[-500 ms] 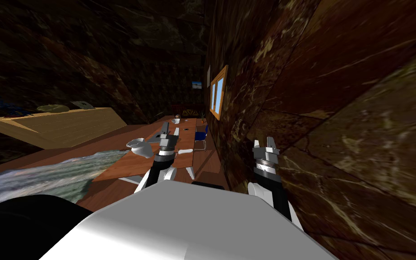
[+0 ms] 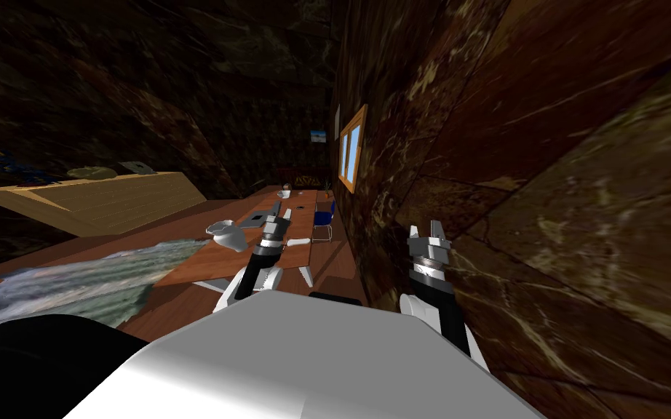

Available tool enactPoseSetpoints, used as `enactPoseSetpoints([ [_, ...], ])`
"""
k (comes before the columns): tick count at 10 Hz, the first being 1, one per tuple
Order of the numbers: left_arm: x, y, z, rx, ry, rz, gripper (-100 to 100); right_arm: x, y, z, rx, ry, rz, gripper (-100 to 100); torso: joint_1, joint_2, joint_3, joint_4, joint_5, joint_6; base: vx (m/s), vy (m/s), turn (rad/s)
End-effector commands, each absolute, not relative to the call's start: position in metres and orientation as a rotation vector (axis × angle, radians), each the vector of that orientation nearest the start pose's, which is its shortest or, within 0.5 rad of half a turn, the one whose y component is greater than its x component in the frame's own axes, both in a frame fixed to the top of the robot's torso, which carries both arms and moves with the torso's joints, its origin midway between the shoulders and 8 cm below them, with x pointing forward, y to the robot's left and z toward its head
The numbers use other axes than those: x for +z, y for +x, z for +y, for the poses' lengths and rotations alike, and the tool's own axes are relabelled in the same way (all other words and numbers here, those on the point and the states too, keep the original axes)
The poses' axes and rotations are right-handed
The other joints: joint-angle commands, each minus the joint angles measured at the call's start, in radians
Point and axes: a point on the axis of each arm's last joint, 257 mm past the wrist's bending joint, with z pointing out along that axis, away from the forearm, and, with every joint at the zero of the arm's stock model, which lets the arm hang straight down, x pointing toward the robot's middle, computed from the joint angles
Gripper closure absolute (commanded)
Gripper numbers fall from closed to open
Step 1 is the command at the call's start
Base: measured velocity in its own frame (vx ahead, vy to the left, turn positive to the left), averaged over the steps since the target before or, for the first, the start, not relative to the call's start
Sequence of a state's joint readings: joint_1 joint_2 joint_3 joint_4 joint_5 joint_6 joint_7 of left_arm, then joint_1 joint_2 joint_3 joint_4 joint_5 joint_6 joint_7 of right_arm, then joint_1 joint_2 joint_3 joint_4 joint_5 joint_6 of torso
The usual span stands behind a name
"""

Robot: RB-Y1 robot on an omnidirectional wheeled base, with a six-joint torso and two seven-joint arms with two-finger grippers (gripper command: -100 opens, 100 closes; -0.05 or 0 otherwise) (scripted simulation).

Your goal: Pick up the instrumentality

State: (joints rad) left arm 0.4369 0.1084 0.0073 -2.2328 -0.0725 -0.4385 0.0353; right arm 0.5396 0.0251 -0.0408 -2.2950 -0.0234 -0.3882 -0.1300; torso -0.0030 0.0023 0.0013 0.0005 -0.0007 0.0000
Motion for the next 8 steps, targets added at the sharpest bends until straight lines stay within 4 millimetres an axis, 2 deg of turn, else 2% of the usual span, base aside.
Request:
enactPoseSetpoints([
  [1,-0.007,0.382,0.272,-1.266,-0.632,0.813,-100,-0.003,0.351,-0.306,1.347,0.846,0.617,0,0.000,0.000,0.000,0.000,0.000,0.000,-0.038,-0.062,0.011],
  [3,-0.030,0.401,0.289,-1.233,-0.694,0.864,-100,-0.003,0.351,-0.306,1.347,0.846,0.617,0,-0.001,0.000,0.000,0.000,0.000,0.000,-0.039,-0.062,0.003],
  [4,-0.033,0.402,0.290,-1.230,-0.701,0.869,-100,-0.003,0.351,-0.306,1.347,0.846,0.617,0,0.000,0.000,0.000,0.000,0.000,0.000,0.006,-0.002,-0.006],
  [6,-0.056,0.422,0.313,-1.186,-0.768,0.912,-100,-0.003,0.351,-0.306,1.347,0.846,0.617,0,0.003,-0.003,-0.001,0.000,0.001,0.000,0.002,-0.002,-0.006],
  [7,-0.062,0.424,0.315,-1.178,-0.784,0.923,-100,-0.003,0.351,-0.306,1.347,0.846,0.617,0,0.003,-0.003,-0.002,-0.001,0.001,0.000,0.000,0.000,0.000],
  [8,-0.078,0.435,0.329,-1.146,-0.832,0.950,-100,-0.003,0.351,-0.306,1.347,0.846,0.617,0,0.003,-0.003,-0.002,-0.001,0.001,0.000,0.007,-0.010,-0.028],
])
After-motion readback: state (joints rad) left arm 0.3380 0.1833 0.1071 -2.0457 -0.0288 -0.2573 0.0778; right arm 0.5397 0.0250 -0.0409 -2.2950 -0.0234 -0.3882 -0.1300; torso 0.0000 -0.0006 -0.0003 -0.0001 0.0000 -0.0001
